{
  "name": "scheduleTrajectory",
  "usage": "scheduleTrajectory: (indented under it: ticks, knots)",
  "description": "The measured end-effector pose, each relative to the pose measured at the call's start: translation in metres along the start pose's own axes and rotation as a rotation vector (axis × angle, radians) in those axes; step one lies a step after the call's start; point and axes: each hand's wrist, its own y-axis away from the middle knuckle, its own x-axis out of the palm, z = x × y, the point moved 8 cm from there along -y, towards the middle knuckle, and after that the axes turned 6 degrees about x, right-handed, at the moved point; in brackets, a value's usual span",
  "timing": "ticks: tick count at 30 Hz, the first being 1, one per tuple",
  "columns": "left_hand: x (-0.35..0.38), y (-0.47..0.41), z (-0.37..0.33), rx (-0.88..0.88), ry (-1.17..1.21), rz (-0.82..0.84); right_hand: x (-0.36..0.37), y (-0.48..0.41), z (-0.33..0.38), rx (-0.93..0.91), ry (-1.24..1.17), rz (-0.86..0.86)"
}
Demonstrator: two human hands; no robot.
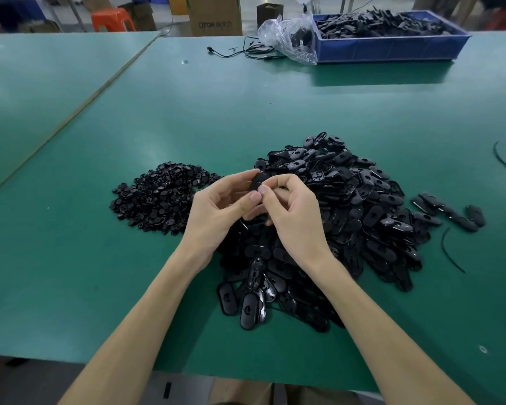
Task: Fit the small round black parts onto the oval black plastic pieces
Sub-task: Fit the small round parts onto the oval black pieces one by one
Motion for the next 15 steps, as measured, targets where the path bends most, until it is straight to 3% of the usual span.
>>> scheduleTrajectory:
  ticks: [9, 15]
  knots:
    - [-0.001, 0.0, -0.002, 0.019, -0.015, -0.031, 0.001, 0.004, 0.005, -0.061, 0.077, -0.04]
    - [-0.017, -0.002, 0.004, -0.034, 0.058, -0.142, -0.006, 0.004, 0.006, -0.062, 0.146, -0.101]
